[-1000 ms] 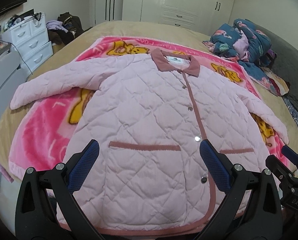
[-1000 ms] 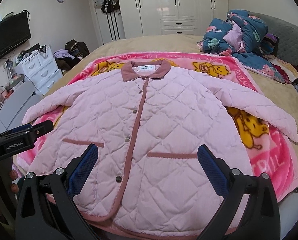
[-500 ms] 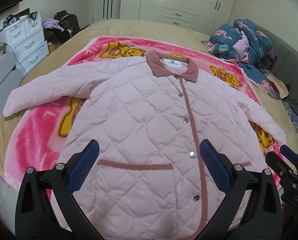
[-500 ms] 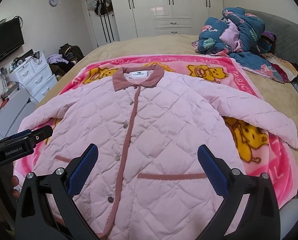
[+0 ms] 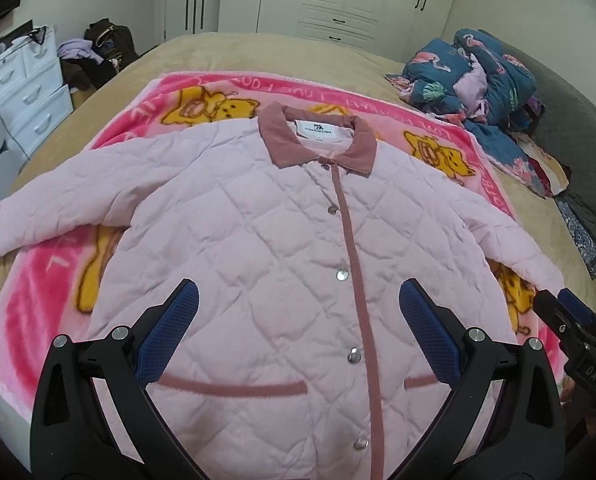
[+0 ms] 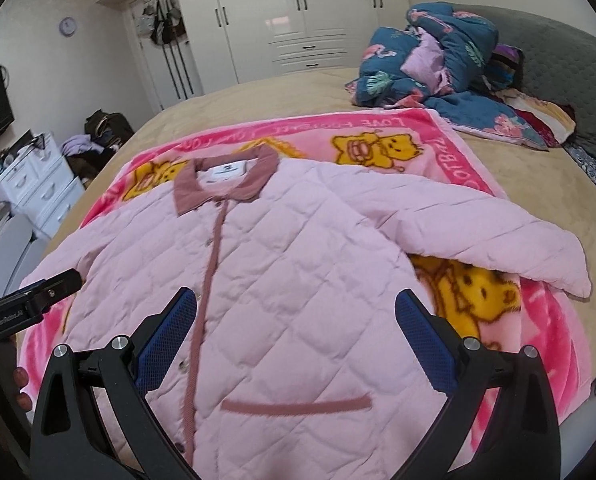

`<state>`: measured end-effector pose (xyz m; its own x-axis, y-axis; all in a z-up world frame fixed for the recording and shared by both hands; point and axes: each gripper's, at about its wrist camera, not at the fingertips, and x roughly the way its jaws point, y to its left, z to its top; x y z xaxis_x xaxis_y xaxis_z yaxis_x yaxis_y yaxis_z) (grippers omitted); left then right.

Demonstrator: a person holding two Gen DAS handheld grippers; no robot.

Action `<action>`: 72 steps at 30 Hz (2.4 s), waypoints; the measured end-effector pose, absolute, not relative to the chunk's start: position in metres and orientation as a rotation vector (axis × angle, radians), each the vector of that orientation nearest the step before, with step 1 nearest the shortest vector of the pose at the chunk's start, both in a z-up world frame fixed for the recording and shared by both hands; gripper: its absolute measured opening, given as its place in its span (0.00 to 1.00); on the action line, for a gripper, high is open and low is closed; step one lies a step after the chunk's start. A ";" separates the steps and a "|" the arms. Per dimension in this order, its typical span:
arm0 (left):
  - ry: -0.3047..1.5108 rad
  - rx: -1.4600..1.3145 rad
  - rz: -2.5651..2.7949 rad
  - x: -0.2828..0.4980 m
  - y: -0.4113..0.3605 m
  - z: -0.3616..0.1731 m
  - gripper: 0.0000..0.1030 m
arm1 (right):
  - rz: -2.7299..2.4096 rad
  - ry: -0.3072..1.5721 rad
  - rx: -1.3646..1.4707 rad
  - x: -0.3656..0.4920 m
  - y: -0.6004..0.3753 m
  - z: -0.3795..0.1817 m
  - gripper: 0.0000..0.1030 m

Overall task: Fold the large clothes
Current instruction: 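Move the right tool toward the jacket sleeve beside it, then grasp the jacket sleeve cuff with the right tool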

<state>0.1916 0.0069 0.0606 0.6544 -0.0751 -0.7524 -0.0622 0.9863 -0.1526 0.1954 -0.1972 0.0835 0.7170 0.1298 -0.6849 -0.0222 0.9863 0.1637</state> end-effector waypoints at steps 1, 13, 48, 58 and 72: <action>0.857 -0.169 -0.007 0.195 0.006 0.061 0.91 | 0.078 0.768 0.153 0.199 -0.201 0.083 0.96; 0.883 -0.146 0.005 0.247 -0.007 0.056 0.91 | -0.013 0.768 0.223 0.231 -0.250 0.071 0.96; 1.004 -0.025 0.013 0.354 -0.072 -0.014 0.91 | -0.491 0.860 0.800 0.284 -0.480 -0.066 0.96; 1.023 -0.031 0.044 0.381 -0.073 -0.020 0.91 | -0.526 0.722 0.964 0.281 -0.549 -0.082 0.96; 0.996 0.003 0.076 0.393 -0.055 -0.005 0.91 | -0.373 0.517 0.735 0.307 -0.531 0.021 0.19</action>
<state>0.3932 -0.0547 -0.0046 0.5413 0.0653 -0.8383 -0.0625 0.9973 0.0373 0.3069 -0.5313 0.0211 0.8123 -0.1408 -0.5661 0.4922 0.6863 0.5355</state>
